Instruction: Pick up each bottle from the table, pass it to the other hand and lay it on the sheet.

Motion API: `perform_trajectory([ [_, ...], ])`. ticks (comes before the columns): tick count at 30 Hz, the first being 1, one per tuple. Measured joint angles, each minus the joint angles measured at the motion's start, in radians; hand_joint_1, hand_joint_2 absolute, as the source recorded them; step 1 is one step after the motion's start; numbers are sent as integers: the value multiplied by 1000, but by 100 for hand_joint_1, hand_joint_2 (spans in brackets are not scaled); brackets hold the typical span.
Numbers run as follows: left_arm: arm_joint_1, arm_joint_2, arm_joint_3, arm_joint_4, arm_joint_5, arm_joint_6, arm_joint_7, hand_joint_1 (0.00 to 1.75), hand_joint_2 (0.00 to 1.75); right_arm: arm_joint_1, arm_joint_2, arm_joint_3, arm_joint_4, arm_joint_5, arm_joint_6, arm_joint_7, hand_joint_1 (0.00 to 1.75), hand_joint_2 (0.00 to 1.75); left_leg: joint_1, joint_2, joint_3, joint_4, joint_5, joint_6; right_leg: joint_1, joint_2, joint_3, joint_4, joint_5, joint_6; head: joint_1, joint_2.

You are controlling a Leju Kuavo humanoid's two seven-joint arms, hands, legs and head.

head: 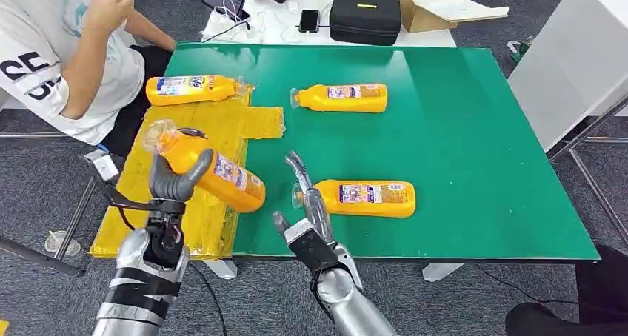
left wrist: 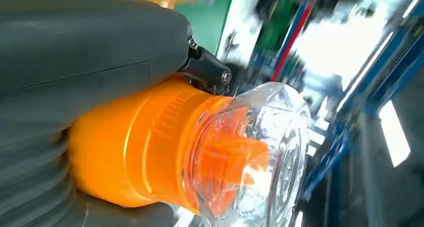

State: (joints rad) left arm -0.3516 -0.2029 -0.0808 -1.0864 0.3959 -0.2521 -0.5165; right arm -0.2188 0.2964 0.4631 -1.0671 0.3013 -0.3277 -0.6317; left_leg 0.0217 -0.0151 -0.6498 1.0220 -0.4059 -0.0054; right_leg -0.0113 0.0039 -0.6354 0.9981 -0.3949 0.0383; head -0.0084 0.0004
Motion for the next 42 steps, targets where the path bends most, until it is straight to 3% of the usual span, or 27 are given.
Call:
perform_trajectory([
  [6,-52,11,70,-7,-124,157,-81,175,175,36,-14,0,-102,-31,21,-2,0,0,0,0,0,0,0,0,0,0,0,0,0,0,0,0],
  [11,-98,48,73,-7,-605,551,-179,175,175,65,-16,-1,-202,-76,-76,-50,0,0,0,0,0,0,0,0,0,0,0,0,0,0,0,0],
  [12,-107,56,74,-7,-639,568,-181,175,175,67,-18,-1,-217,-80,-82,-50,0,0,0,0,0,0,0,0,0,0,0,0,0,0,0,0],
  [16,-132,79,65,8,-789,684,-160,175,175,74,-21,-1,-270,-112,-109,-59,0,0,0,0,0,0,0,0,0,0,0,0,0,0,1,0],
  [21,-214,135,-6,202,-1432,927,-25,175,175,72,-28,0,-328,-170,-142,-66,0,0,0,0,1,0,1,0,0,0,0,0,2,-2,0,0],
  [27,-308,181,-117,471,-1704,810,71,175,175,68,-32,8,-329,-178,-109,-66,0,0,0,3,1,0,1,-1,0,2,0,0,2,-2,1,0],
  [33,-337,204,-158,610,-1640,605,33,175,175,65,-34,12,-326,-181,-72,-57,0,0,0,5,1,0,1,-1,0,3,-1,0,2,-2,0,0],
  [42,-339,214,-159,668,-1622,569,19,175,175,64,-34,14,-321,-180,-65,-52,0,0,0,5,-1,0,1,-1,0,3,-2,0,2,-2,1,0],
])
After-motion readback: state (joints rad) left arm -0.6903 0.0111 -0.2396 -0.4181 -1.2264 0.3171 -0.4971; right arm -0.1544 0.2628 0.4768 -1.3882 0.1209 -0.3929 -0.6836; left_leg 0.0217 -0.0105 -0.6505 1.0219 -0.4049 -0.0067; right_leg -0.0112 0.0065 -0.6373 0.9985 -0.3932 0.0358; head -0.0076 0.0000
